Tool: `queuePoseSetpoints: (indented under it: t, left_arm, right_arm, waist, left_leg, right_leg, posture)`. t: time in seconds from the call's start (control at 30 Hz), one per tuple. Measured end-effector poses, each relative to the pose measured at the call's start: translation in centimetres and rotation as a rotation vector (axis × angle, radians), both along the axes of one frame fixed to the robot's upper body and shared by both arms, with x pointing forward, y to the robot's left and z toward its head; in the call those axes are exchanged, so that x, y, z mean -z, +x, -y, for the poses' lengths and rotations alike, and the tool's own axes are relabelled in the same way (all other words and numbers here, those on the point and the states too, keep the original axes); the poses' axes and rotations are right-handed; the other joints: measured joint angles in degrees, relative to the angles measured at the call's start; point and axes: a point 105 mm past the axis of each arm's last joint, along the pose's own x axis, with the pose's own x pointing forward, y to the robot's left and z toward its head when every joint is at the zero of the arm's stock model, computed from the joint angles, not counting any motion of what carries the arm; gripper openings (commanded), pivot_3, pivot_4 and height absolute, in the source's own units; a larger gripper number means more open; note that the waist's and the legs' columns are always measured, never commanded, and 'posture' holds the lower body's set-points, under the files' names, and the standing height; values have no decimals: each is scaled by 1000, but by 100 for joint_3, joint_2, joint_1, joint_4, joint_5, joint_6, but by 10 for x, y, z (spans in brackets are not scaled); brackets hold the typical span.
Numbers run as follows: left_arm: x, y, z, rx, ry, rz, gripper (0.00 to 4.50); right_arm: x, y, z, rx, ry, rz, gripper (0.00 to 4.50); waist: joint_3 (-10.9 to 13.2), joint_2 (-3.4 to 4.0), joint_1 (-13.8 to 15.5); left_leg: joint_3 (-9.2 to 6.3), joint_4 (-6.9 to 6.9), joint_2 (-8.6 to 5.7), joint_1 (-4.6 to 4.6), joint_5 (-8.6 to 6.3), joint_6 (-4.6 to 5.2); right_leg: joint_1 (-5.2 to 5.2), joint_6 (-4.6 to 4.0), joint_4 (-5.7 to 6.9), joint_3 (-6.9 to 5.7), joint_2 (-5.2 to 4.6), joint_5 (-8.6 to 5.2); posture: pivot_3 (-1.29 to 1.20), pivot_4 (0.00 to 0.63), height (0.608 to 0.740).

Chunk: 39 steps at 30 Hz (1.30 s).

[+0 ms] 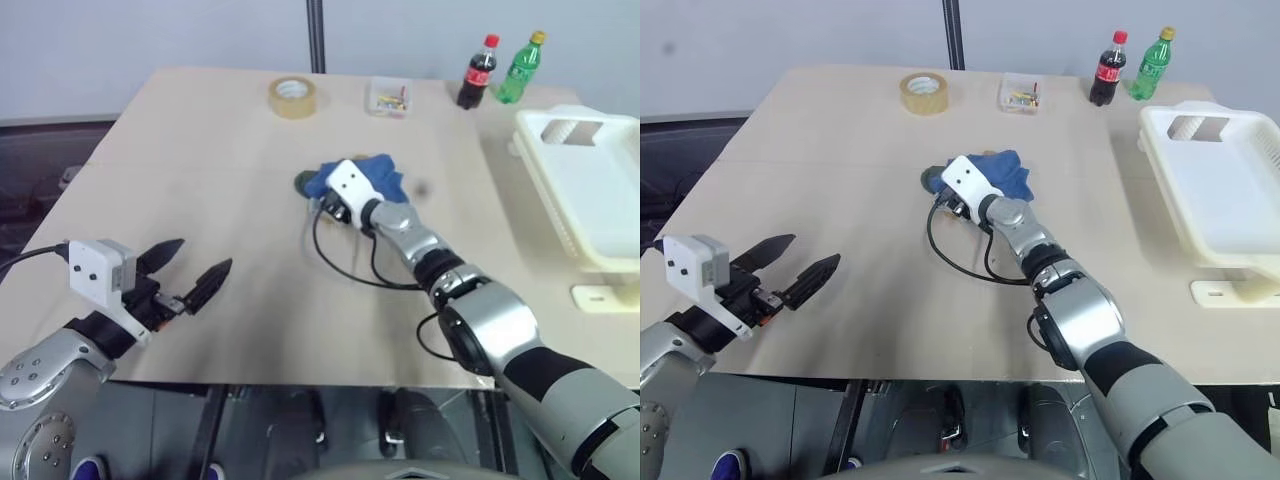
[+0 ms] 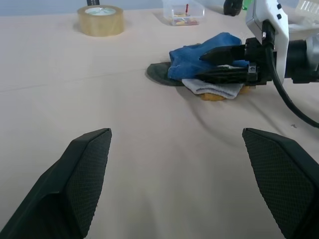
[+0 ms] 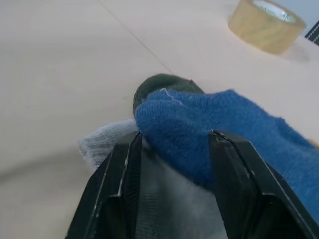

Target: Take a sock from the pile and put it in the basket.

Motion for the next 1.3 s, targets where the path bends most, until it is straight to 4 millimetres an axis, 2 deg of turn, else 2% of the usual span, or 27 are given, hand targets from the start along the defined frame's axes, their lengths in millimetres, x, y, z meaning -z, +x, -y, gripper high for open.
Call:
queuePoseSetpoints:
  t: [0.07, 0.1, 0.13, 0.4, 0.5, 0.7, 0.73, 0.77, 0.8, 0.83, 0.9, 0.97, 1.0, 1.07, 1.13, 1.2, 1.3]
  left_arm:
    - [0, -1, 0, -4, 2, -1, 4500]
    - [0, -1, -1, -8, 3, -2, 4500]
    - [0, -2, -2, -13, 5, -1, 4500]
    - [0, -7, 1, -2, 8, 0, 4500]
    - [2, -12, 7, 65, -14, -26, 4500]
    - [4, -17, 12, 138, 1, -53, 4500]
    - [4, -18, 12, 146, 2, -54, 4500]
    - [4, -17, 11, 149, 3, -54, 4500]
    - [4, -17, 10, 151, 2, -58, 4500]
    - [7, -17, 8, 146, -6, -69, 4500]
    - [4, -16, 6, 145, 4, -57, 4500]
    - [8, -16, 2, 157, 5, -84, 4500]
    - [9, -16, 1, 160, 6, -91, 4500]
    - [18, -17, -7, 149, 0, -132, 4500]
    - [24, -17, -11, 153, 1, -159, 4500]
    - [28, -17, -11, 169, 8, -176, 4500]
    - [29, -14, -9, 190, 16, -182, 4500]
  right_arm:
    - [3, 0, -1, 9, -2, -6, 963]
    - [4, -1, -2, 9, -6, -6, 385]
    - [4, -1, -2, 10, -10, -5, 40]
    - [5, 0, -1, 21, -29, 8, 40]
    - [4, -1, -1, 2, -27, 2, 40]
    - [-7, -14, -11, -172, 30, -15, 40]
    - [-8, -18, -13, -210, 47, -15, 40]
    - [-8, -26, -14, -263, 62, -22, 40]
    - [-5, -31, -15, -295, 67, -36, 40]
    - [7, -37, -14, -314, 66, -79, 40]
    - [9, -43, -11, -340, 64, -102, 40]
    - [1, -70, -7, -439, 63, -118, 40]
    - [3, -81, -6, -467, 54, -142, 40]
    - [16, -115, -8, -563, 27, -248, 40]
    - [24, -134, -15, -620, 10, -329, 40]
    - [23, -143, -19, -640, 2, -357, 40]
    - [19, -143, -19, -625, 8, -353, 40]
  waist:
    - [0, 0, -1]
    - [0, 0, -2]
    - [0, 0, -2]
    - [0, 1, -4]
    - [1, 2, -4]
    - [1, 2, -1]
    - [0, 2, 0]
    - [0, 2, 2]
    - [-50, 12, -4]
    - [-202, 23, -15]
    - [-366, 28, -20]
    - [-477, 33, -20]
    - [-498, 35, -22]
    - [-559, 38, -46]
    - [-571, 39, -135]
    - [-573, 37, -162]
    - [-608, 45, -132]
  left_leg:
    - [0, 0, 0, 0, 0, 0]
    - [0, 0, 0, 0, 0, 0]
    - [0, 0, 0, 0, 0, 0]
    - [-1, -1, 1, 0, 0, -1]
    - [-2, -1, 2, 0, 0, -1]
    - [-3, -1, 2, 0, 0, 0]
    - [-5, -2, 2, 0, 0, 0]
    - [-6, -2, 2, 0, 0, 0]
    - [-8, -1, 2, -8, 2, -2]
    - [-23, 2, -9, -64, 15, 9]
    - [-21, 11, -11, -54, 1, -15]
    - [-28, -1, -7, -32, -8, -27]
    - [-32, -3, -7, -32, -8, -27]
    - [-35, -4, -3, -21, -7, -30]
    - [-37, -3, 4, -16, 2, -42]
    - [-39, -1, 5, -2, 4, -44]
    - [-58, -3, 5, 12, 5, -46]
  right_leg:
    - [0, 0, 0, 0, 0, 0]
    - [0, 0, 0, 0, 0, 0]
    - [0, 0, 0, 0, -1, 0]
    - [0, 0, 0, -1, -5, 0]
    - [0, -1, 0, -2, -4, -1]
    - [0, -1, -1, -3, -3, -1]
    - [1, -1, -1, -4, -2, -1]
    - [1, -1, -1, -5, -3, -1]
    - [-6, 0, 5, -4, -4, 0]
    - [-57, 0, 11, -15, -3, 0]
    - [-29, -2, -8, -28, 9, -13]
    - [-11, -3, -10, -35, 8, -15]
    - [-11, -5, -10, -38, 8, -16]
    - [-8, -16, -4, -40, 9, -23]
    - [-11, -22, 10, -42, 12, -25]
    - [-15, -35, 27, -41, 13, -28]
    - [-6, -51, 32, -43, 18, -25]
  posture:
    - [0, 150, 740]
    - [0, 150, 740]
    - [0, 150, 740]
    - [0, 150, 740]
    - [0, 150, 740]
    - [0, 150, 740]
    - [0, 150, 740]
    - [0, 0, 740]
    - [0, 0, 740]
    - [0, 0, 740]
    - [0, 0, 740]
    - [0, 0, 740]
    - [0, 0, 740]
    - [0, 0, 740]
    - [0, 0, 740]
    - [0, 0, 740]
    - [0, 0, 740]
